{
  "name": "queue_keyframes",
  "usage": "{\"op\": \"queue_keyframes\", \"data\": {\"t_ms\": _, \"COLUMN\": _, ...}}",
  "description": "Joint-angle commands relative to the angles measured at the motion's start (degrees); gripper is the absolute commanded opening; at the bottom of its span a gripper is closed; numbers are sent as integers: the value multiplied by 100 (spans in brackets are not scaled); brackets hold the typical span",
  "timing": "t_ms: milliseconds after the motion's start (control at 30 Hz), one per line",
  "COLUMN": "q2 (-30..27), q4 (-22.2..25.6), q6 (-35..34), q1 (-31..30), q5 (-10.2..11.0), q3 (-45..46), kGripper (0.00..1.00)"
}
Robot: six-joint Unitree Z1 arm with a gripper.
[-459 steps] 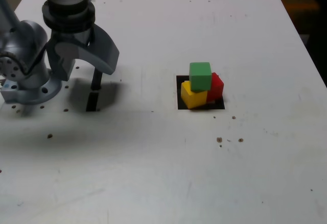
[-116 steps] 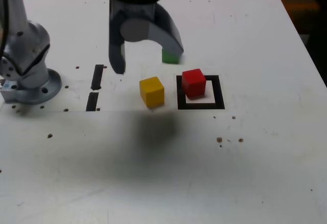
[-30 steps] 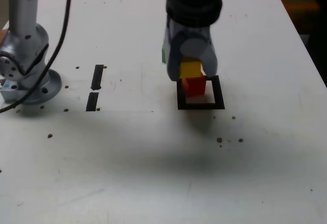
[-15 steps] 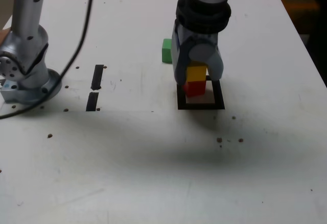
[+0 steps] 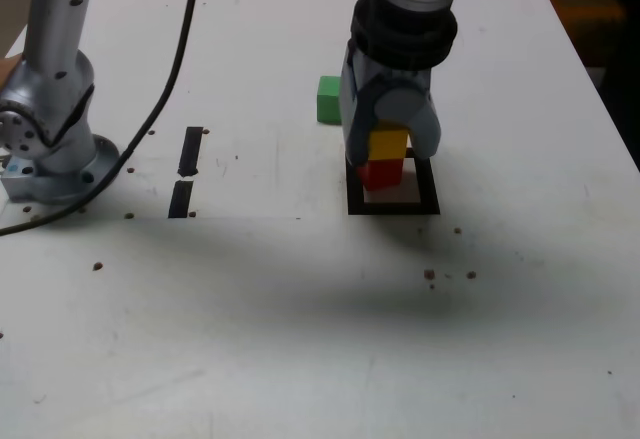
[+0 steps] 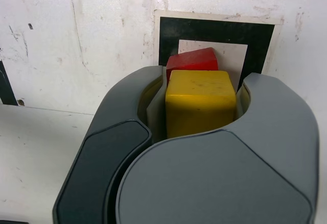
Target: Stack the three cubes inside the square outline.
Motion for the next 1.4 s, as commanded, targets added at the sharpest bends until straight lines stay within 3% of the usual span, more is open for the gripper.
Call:
{"op": "queue_keyframes", "data": {"t_ms": 0, "q2": 18, "q4": 19, "q6": 21, "q1": 15, "q5": 6, "q3": -25, "kGripper": 72}}
{"op": "queue_keyframes", "data": {"t_ms": 100, "q2": -17, "q4": 49, "q6": 36, "q1": 19, "q5": 40, "q3": -24, "kGripper": 96}}
{"op": "queue_keyframes", "data": {"t_ms": 133, "q2": -39, "q4": 61, "q6": 37, "q1": 22, "q5": 51, "q3": -23, "kGripper": 98}}
{"op": "queue_keyframes", "data": {"t_ms": 333, "q2": -432, "q4": 119, "q6": 67, "q1": 60, "q5": 64, "q3": 105, "kGripper": 100}}
{"op": "queue_keyframes", "data": {"t_ms": 600, "q2": -1676, "q4": 105, "q6": 150, "q1": 209, "q5": 276, "q3": 803, "kGripper": 100}}
{"op": "queue_keyframes", "data": {"t_ms": 767, "q2": -2079, "q4": 243, "q6": 596, "q1": 771, "q5": 304, "q3": 1220, "kGripper": 100}}
{"op": "queue_keyframes", "data": {"t_ms": 1100, "q2": -1578, "q4": -139, "q6": 2337, "q1": 1683, "q5": 193, "q3": 1595, "kGripper": 100}}
{"op": "queue_keyframes", "data": {"t_ms": 1367, "q2": -1016, "q4": -782, "q6": 3097, "q1": 1886, "q5": 329, "q3": 1726, "kGripper": 100}}
